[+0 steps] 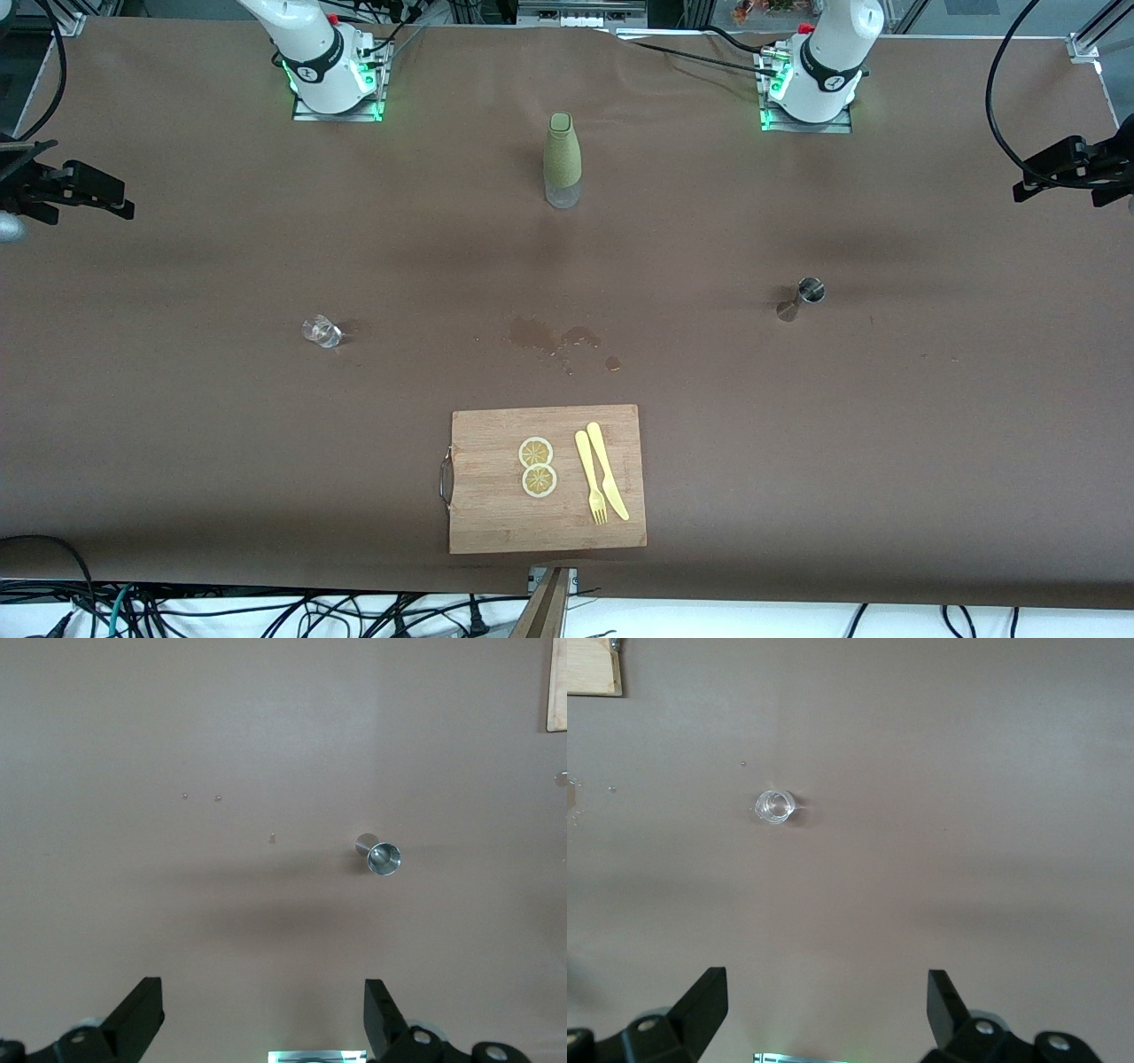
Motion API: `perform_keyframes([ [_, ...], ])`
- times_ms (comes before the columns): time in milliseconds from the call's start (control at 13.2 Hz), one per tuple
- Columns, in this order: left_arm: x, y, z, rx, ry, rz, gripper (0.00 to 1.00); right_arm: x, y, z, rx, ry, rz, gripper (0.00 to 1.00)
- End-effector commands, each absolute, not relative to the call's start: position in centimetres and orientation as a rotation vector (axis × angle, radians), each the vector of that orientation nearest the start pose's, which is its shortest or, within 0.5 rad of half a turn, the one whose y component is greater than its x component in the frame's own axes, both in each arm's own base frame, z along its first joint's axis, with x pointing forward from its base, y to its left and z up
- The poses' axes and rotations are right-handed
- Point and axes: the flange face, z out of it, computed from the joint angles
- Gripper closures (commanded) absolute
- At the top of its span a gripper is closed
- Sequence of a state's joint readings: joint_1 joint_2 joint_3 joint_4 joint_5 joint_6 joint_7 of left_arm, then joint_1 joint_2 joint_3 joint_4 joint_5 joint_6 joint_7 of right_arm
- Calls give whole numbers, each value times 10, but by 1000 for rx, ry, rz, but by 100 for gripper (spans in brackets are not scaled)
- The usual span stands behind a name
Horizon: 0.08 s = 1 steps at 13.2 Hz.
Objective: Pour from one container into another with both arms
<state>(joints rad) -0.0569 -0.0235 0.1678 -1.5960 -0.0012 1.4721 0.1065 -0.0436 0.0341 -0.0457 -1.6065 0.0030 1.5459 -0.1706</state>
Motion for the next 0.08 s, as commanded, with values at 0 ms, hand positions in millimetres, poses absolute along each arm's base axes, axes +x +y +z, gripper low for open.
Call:
perform_keyframes([
  [0, 529, 58, 624, -3144, -87, 150, 0, 560, -47, 593, -3119, -115, 132, 0],
])
